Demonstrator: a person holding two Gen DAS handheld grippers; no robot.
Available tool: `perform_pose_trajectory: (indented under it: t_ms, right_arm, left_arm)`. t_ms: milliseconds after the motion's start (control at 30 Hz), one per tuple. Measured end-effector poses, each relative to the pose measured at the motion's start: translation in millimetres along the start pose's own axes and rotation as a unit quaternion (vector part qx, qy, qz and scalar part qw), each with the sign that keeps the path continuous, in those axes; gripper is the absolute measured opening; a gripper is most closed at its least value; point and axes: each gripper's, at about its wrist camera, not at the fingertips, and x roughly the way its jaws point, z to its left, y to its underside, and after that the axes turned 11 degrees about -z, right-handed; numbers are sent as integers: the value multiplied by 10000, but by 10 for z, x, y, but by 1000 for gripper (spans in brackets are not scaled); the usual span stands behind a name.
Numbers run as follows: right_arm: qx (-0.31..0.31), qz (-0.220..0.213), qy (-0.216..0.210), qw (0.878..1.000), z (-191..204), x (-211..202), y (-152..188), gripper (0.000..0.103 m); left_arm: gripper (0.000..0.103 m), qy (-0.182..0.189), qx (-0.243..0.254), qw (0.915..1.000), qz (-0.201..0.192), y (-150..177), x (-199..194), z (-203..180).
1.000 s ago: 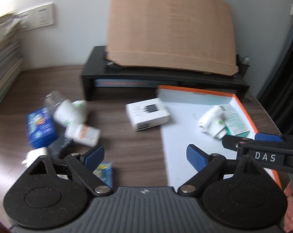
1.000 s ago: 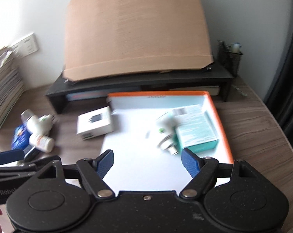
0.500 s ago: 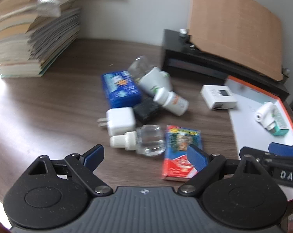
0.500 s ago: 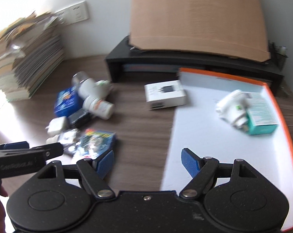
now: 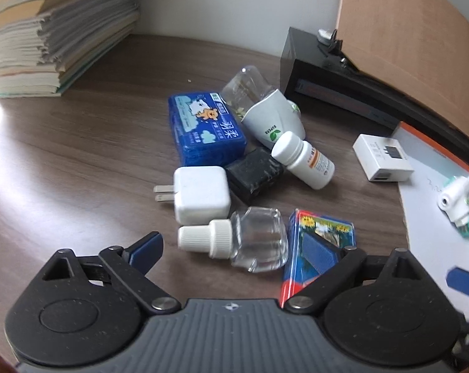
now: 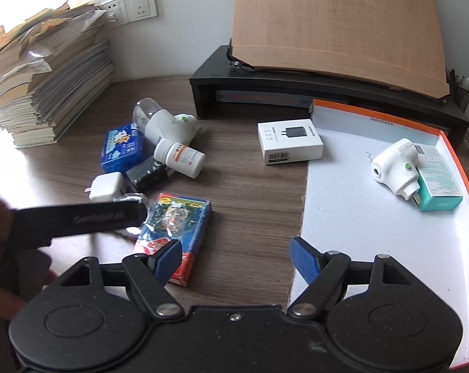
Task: Organize rigid objects
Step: 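Move both open tools back to the pile of items, then grasp the clear glass refill bottle with the left tool while the right tool grasps the tiger card box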
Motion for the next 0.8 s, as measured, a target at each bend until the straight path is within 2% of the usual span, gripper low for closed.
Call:
perform_pose_trajectory:
  t_ms: [100,167,233,267,400,533,567,667,800]
  right_arm:
    - [45,18,36,10000,-24,25,-7,90]
    - [44,41,28,10000,-20,43,-10,90]
    - [30,83,-8,10000,4,75,-7,90]
    - [24,104,-44,9999,22,92,-6,90]
    - [-46,157,-201,9997,132,155,-13,90]
    - [-96,234,-340,9991,231,220,-16,91]
    - [-88,270,-384,9989,249,241,-14,91]
    - [-87,361,-437,9984,316,299,-14,91]
    - [-114,402,-474,9980,392,330,-26,91]
  left_arm:
    - [99,-95,-7,9999,52,-2,110,-25]
    - [96,-13,-58,10000,13,-2,112,7]
    - [83,136,-37,9999,-48,-6,85,41]
    - [81,173,-24,9998,-45,-8,68,68]
    - [80,259,12,9997,17,0,7,170]
    - [81,235,248,9994,-71,44,-68,261]
    - [81,201,284,9994,2,52,-46,278]
    - [84,59,496,9987,-105,82,-14,253]
    - [80,20,661,9976,-209,118,-26,231]
